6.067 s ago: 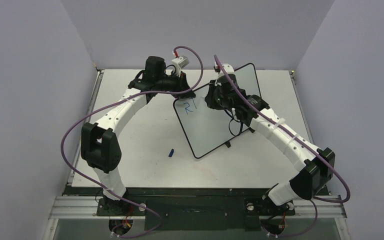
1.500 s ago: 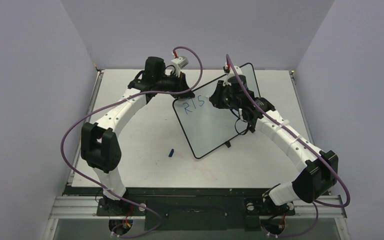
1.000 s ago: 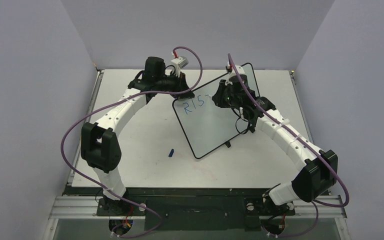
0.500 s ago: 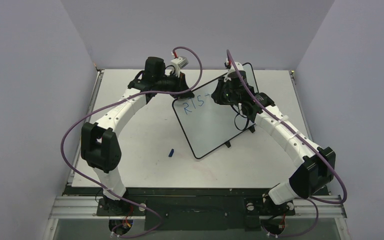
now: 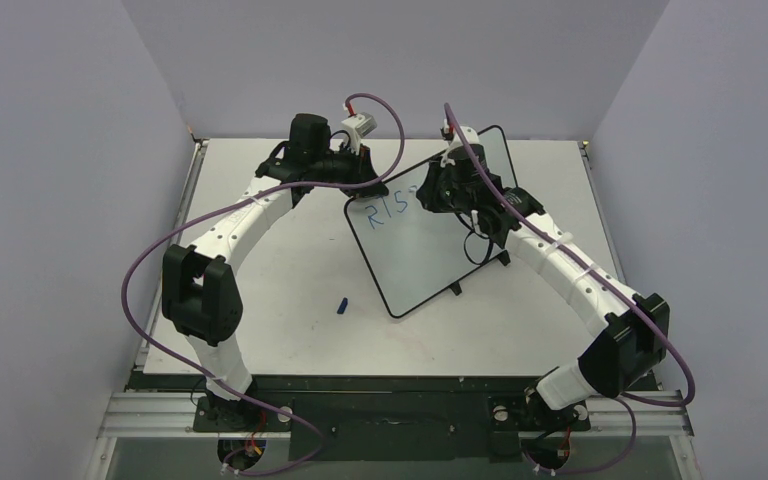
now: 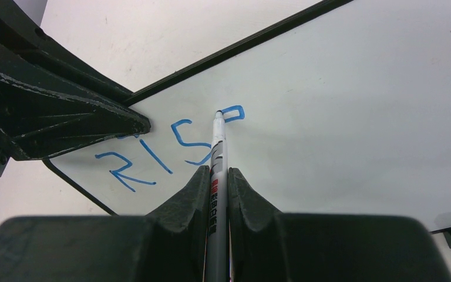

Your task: Write a sentence on the whiteboard

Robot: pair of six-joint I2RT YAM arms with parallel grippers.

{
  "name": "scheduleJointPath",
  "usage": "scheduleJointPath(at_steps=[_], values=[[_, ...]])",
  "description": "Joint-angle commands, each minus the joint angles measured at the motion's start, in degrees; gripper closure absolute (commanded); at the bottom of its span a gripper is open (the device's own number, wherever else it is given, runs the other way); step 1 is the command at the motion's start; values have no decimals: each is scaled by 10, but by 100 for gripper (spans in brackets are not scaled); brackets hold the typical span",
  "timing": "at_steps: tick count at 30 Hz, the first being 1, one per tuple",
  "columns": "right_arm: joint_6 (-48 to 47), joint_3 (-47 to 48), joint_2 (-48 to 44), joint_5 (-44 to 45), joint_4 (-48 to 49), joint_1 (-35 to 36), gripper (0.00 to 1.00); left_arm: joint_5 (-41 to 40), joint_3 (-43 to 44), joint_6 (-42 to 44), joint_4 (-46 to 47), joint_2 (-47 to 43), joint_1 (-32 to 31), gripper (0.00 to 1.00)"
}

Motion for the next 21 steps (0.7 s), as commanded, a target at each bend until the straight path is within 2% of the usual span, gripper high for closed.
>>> scheduleJointPath(at_steps=[1,21], values=[[3,3,11,-1,27,8,100,14,9,43,32,-30,-9,100],[9,-77,-24,5,36,7,100,12,8,44,32,-33,-9,100]])
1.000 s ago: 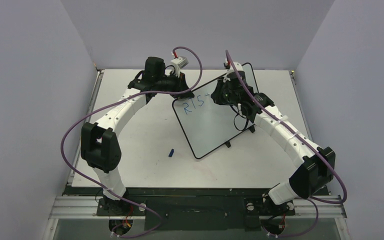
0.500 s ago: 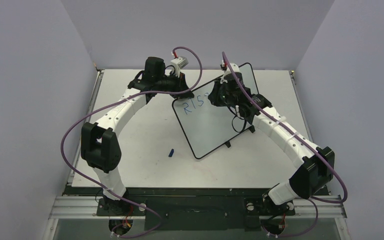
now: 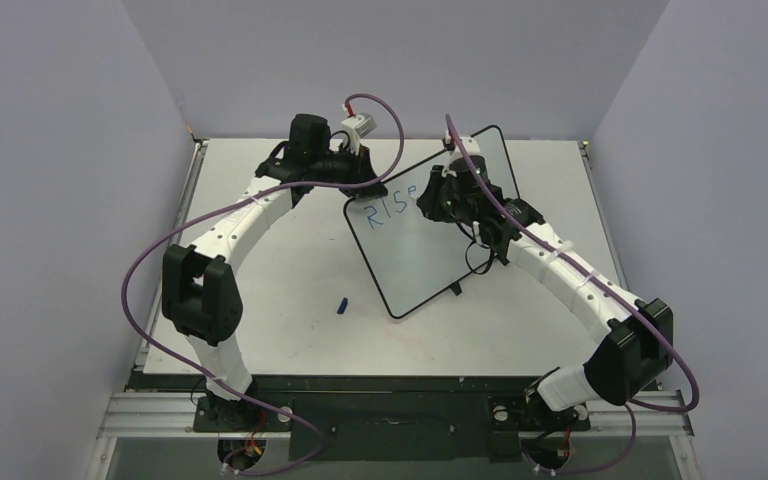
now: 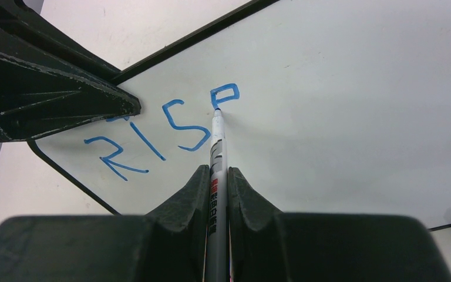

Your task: Write a sentence on the whiteboard

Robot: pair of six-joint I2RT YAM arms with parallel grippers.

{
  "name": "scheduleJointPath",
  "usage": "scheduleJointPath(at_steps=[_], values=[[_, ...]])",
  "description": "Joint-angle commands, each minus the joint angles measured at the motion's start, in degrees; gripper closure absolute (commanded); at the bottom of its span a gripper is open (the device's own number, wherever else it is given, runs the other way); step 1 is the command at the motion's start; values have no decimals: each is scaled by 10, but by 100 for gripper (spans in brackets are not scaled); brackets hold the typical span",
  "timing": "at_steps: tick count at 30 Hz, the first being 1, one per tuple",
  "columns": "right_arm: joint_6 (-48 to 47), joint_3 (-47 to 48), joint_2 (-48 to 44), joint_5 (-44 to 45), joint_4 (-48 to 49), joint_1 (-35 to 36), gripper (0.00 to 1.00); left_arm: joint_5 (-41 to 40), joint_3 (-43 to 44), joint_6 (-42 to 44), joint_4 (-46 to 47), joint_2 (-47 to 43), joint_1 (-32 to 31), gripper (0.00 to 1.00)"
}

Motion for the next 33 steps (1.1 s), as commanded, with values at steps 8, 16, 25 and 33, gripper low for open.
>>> scheduleJointPath(at_steps=[8,16,25,33], values=[[-1,-23,-8,19,-14,-9,100,19,7,44,37,-34,-10,100],[-4,-11,-6,34,-27,-21,100,17,7,45,37,-35,-10,100],[-10,-8,-6,39,-32,-31,100,15,5,46,37,-38,-9,100],[-26,52,-17,49,-56,-38,100,11,3,48,36,-39,-8,100]])
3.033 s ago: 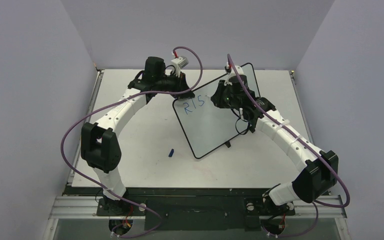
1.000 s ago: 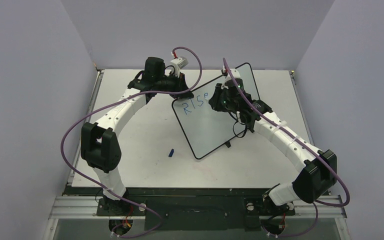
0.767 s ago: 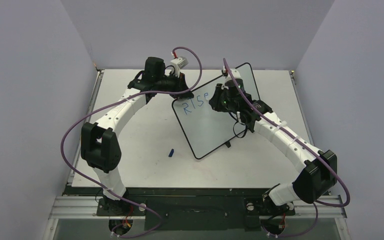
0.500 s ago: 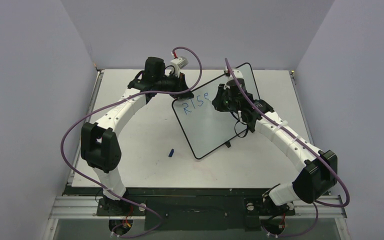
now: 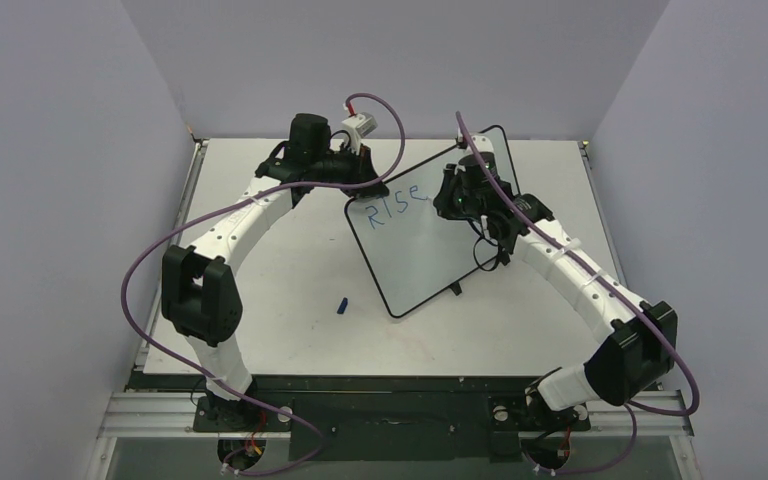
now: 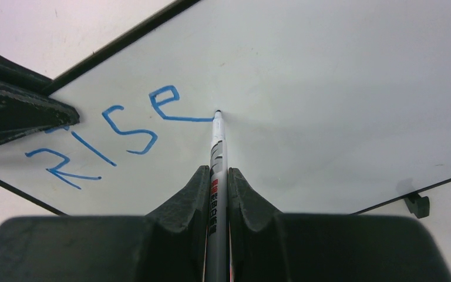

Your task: Write a sentence on the whiteboard

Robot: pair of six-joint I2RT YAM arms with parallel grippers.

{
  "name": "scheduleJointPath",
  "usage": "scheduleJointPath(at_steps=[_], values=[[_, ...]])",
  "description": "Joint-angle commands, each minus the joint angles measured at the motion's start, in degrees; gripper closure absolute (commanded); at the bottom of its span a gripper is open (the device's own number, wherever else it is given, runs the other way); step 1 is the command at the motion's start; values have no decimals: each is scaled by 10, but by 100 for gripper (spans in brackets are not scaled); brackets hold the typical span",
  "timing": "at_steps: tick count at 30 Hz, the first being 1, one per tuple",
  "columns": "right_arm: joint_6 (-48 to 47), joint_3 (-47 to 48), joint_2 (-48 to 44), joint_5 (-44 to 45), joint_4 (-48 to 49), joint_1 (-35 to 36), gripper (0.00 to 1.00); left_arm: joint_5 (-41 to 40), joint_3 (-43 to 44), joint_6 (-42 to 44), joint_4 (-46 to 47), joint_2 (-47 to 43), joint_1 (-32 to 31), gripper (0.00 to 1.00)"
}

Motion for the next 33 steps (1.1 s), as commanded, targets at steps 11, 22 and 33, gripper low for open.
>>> scheduleJointPath(at_steps=[11,22,33], values=[[-32,26,-83,54,-9,-12,100,-5,0,55,29,-43,-5,100],[-39,-9,-88,47,-3,-37,100,-7,-1,56,28,-42,-6,100],[-28,-2,-45,2,25,-45,100,-7,0,56,30,-39,-5,100]])
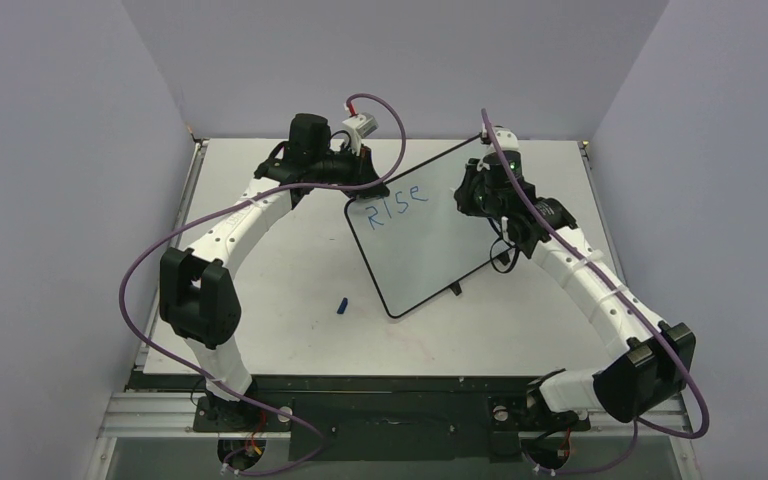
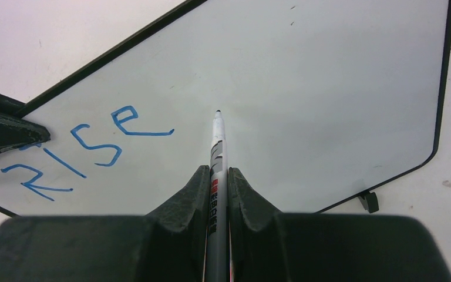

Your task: Write a sentence on the whiteboard

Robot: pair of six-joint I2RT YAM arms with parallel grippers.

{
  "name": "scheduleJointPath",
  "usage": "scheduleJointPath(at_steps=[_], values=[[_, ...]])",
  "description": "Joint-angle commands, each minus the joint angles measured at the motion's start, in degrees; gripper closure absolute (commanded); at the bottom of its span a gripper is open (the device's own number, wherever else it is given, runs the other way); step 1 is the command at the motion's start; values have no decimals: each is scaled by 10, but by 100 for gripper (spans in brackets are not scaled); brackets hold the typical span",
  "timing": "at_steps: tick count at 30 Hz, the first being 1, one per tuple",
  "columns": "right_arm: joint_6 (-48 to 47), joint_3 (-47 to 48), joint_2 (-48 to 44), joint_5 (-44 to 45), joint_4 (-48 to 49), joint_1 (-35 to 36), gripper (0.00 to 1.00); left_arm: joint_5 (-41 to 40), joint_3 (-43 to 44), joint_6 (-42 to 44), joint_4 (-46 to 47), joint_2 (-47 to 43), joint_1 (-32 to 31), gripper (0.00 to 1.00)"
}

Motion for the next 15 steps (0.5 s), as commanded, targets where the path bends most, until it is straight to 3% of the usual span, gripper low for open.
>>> scheduleJointPath(at_steps=[1,15], values=[[4,9,17,-20,33,-2,100,-9,3,47,31,-28,-1,100],[11,-10,52,-47,60,-2,100,-8,4,46,31,-27,-1,100]])
